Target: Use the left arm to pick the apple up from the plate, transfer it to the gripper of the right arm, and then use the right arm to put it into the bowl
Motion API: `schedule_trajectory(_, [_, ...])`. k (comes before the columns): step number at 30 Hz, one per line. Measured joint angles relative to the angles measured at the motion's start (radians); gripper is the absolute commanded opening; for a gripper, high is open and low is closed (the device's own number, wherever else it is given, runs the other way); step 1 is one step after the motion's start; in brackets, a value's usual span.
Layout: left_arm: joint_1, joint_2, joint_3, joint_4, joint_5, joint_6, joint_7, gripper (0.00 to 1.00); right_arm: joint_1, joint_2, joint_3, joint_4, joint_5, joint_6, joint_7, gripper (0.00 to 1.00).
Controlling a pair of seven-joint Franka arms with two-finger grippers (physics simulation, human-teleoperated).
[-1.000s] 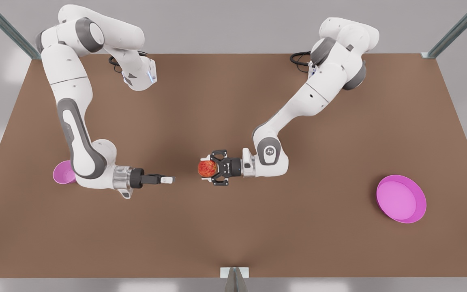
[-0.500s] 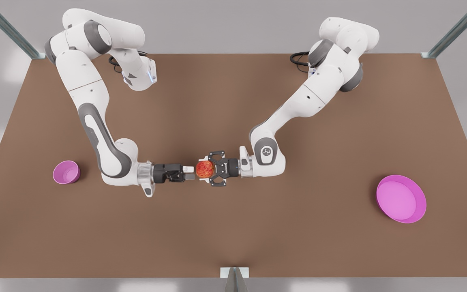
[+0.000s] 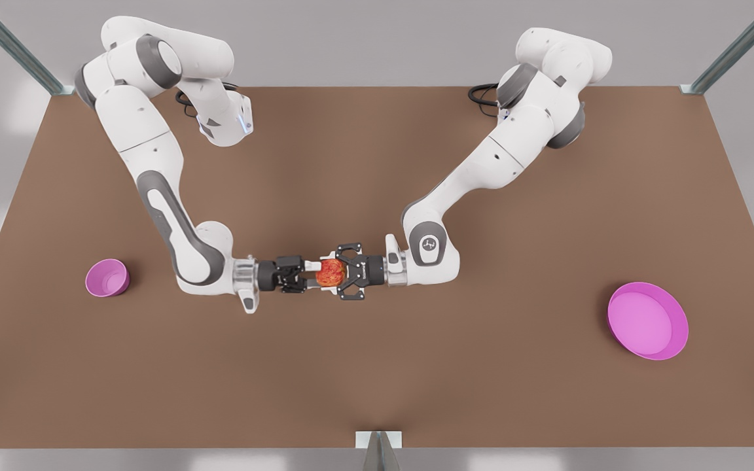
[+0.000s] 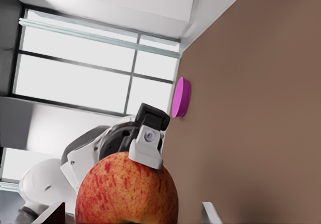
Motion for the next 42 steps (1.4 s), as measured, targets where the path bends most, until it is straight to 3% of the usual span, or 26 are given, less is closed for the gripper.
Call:
schedule_trajectory(9, [-0.021,0.021,0.000,0.029,0.000,0.017,0.030,0.80,0.034,0.006,0.004,0.002,0.068,0.017,-0.077,1.00])
schedule_trajectory(11, [-0.022,0.021,0.000,0.029,0.000,0.020,0.035,0.80,0.038,0.007,0.004,0.002,0.074,0.023,-0.091,0.95])
schedule_trajectory(13, [-0.022,0.022,0.000,0.029,0.000,0.023,0.039,0.81,0.040,0.008,0.004,0.001,0.078,0.029,-0.104,0.79])
schedule_trajectory(17, [-0.022,0.022,0.000,0.029,0.000,0.025,0.046,0.81,0.041,0.008,0.004,0.000,0.082,0.037,-0.126,0.76])
schedule_trajectory(20, [-0.021,0.022,0.000,0.029,0.002,0.025,0.048,0.99,0.041,0.008,0.004,0.000,0.083,0.041,-0.140,0.76])
schedule_trajectory(27, [-0.014,0.019,0.002,0.018,0.007,0.024,0.051,0.99,0.035,0.007,0.004,0.000,0.081,0.042,-0.163,0.76])
schedule_trajectory(31, [0.095,-0.037,-0.069,-0.141,0.019,0.022,0.062,0.99,0.025,0.004,0.002,-0.006,0.076,0.038,-0.173,0.76])
schedule_trajectory(33, [0.208,-0.113,-0.116,-0.295,0.032,0.015,0.071,1.00,0.012,0.002,0.003,-0.007,0.069,0.036,-0.176,0.76])
schedule_trajectory(36, [0.438,-0.173,-0.130,-0.433,0.257,-0.042,0.052,1.00,-0.038,0.002,0.001,-0.006,0.031,0.018,-0.178,0.76])
schedule_trajectory(39, [0.613,-0.189,-0.131,-0.351,0.689,-0.154,-0.027,1.00,-0.108,0.002,-0.002,-0.002,-0.048,-0.020,-0.173,0.76])
schedule_trajectory(42, [0.719,-0.316,-0.131,-0.245,1.165,-0.322,-0.162,1.00,-0.203,0.002,-0.006,0.015,-0.155,-0.082,-0.163,0.76])
